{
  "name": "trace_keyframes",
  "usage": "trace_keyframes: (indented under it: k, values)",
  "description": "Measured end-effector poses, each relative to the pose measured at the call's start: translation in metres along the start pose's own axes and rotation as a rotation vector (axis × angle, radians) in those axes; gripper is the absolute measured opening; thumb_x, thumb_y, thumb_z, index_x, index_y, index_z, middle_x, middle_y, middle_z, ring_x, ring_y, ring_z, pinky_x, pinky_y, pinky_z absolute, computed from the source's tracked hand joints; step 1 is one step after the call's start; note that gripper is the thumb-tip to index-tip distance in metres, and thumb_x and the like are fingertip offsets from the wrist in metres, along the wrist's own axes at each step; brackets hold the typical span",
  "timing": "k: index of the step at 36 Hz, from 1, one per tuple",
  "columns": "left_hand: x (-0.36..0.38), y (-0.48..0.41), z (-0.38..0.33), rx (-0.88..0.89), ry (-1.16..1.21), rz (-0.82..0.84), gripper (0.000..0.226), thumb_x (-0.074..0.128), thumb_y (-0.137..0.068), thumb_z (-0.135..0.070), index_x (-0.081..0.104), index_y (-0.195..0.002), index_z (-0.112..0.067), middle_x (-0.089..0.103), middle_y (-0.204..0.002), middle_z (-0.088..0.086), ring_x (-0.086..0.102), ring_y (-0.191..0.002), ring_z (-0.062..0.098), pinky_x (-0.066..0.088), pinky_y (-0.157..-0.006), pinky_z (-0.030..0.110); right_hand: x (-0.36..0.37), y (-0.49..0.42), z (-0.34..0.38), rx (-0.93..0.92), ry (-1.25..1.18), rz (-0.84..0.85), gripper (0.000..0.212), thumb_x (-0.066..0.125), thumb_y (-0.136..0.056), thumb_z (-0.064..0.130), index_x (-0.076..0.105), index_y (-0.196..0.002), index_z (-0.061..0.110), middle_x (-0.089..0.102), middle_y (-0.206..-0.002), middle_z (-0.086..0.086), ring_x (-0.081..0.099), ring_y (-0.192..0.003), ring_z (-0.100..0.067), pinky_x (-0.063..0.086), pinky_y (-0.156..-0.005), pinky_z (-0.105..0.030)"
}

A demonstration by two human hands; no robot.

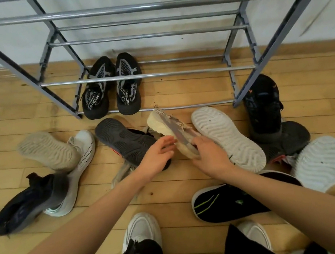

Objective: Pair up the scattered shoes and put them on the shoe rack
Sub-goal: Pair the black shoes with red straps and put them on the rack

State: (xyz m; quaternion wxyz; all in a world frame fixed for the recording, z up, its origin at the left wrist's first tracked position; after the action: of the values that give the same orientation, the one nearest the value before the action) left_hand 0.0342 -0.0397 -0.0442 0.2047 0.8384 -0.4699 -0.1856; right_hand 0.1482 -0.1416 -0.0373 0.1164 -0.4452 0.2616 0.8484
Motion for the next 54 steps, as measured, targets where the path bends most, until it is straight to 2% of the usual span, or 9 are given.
trace_keyframes:
  k: [5,10,15,26,33,38,42,48,54]
  values:
    - [-0.017,-0.004,0.011,0.049,-0.598,-0.129,0.049,0.060,-0.087,-0.016,0.046,-0.134,-0.019,0.044,-0.141,0.002,0.038,-0.133,0.018,0.030,-0.108,0.028,0.010,0.001,-0.009,0.068,0.176,0.169,0.049,0.057,-0.088,0.024,0.041,-0.132,0.010,0.044,-0.136,-0.010,0.046,-0.123,-0.030,0.044,-0.093,-0.039]
    - [-0.030,0.002,0.037,0.054,-1.248,-0.115,0.078,0.063,-0.081,-0.042,0.024,-0.146,-0.024,0.016,-0.155,0.000,0.008,-0.144,0.027,0.010,-0.117,0.053,0.021,0.000,-0.005,0.058,0.216,0.225,0.042,0.049,-0.093,0.034,0.044,-0.126,0.008,0.047,-0.129,-0.012,0.048,-0.119,-0.033,0.046,-0.090,-0.042]
    - [-0.031,0.006,0.041,0.250,-1.453,-0.165,0.075,0.072,-0.076,-0.034,0.040,-0.141,-0.014,0.039,-0.147,0.012,0.033,-0.137,0.037,0.028,-0.111,0.052,0.031,-0.003,-0.001,0.043,0.220,0.266,0.036,0.047,-0.095,0.029,0.044,-0.124,0.008,0.051,-0.126,-0.014,0.052,-0.113,-0.035,0.045,-0.083,-0.038]
    - [-0.062,0.030,-0.008,0.772,-1.121,-0.414,0.030,0.061,-0.081,-0.024,0.071,-0.106,-0.010,0.070,-0.107,0.007,0.068,-0.098,0.024,0.054,-0.089,0.044,0.008,-0.018,0.020,-0.138,-0.255,0.074,0.066,0.058,-0.088,0.014,0.031,-0.146,0.029,0.042,-0.146,-0.001,0.041,-0.133,-0.020,0.040,-0.107,-0.040]
    - [-0.076,0.045,-0.063,0.965,-1.049,-0.492,0.030,0.055,-0.092,-0.016,0.062,-0.119,-0.008,0.068,-0.114,0.006,0.062,-0.100,0.019,0.049,-0.087,0.028,-0.035,-0.033,0.059,-0.250,-0.561,-0.102,0.049,0.056,-0.093,0.008,0.047,-0.137,0.027,0.054,-0.127,0.007,0.050,-0.111,0.001,0.044,-0.092,-0.011]
    - [-0.077,0.048,-0.090,0.875,-0.847,-0.547,0.032,0.047,-0.094,-0.021,0.058,-0.123,-0.010,0.064,-0.117,0.005,0.056,-0.107,0.013,0.047,-0.092,0.026,-0.064,-0.040,0.066,-0.226,-0.575,-0.230,0.031,0.053,-0.094,0.013,0.059,-0.123,0.022,0.059,-0.118,0.005,0.054,-0.106,-0.007,0.041,-0.085,-0.008]
    - [-0.082,0.039,-0.111,0.711,-0.586,-0.598,0.034,0.055,-0.092,-0.022,0.056,-0.126,-0.015,0.053,-0.118,-0.012,0.046,-0.110,-0.004,0.032,-0.096,0.003,-0.083,-0.043,0.071,-0.180,-0.694,-0.260,0.009,0.054,-0.095,0.023,0.058,-0.102,0.027,0.065,-0.102,0.005,0.058,-0.093,-0.009,0.043,-0.080,-0.016]
    - [-0.093,0.014,-0.077,0.426,-0.536,-0.449,0.046,0.057,-0.091,-0.019,0.048,-0.136,-0.023,0.057,-0.130,-0.001,0.053,-0.119,0.013,0.044,-0.104,0.038,-0.073,-0.050,0.042,0.051,-0.964,-0.156,0.009,0.052,-0.096,0.022,0.060,-0.101,0.024,0.066,-0.095,-0.001,0.065,-0.085,-0.015,0.054,-0.080,-0.032]
    - [-0.094,0.008,-0.034,0.206,-0.580,-0.322,0.054,0.057,-0.090,-0.014,0.041,-0.141,-0.024,0.050,-0.138,-0.003,0.046,-0.124,0.011,0.033,-0.099,0.021,-0.068,-0.050,0.010,0.254,-1.104,-0.109,0.028,0.049,-0.098,0.025,0.058,-0.116,0.006,0.059,-0.081,-0.012,0.063,-0.075,-0.020,0.057,-0.062,-0.020]
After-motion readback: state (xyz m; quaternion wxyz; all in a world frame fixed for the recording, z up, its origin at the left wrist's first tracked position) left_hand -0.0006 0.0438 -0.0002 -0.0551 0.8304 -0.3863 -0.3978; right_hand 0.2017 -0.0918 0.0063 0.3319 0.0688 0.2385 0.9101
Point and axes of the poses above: each hand's wrist, its own y-axis away from the middle knuckle, its own x-axis out of the palm, z = x × y, the point moved 4 cm from there along -y, towards the middle knuckle
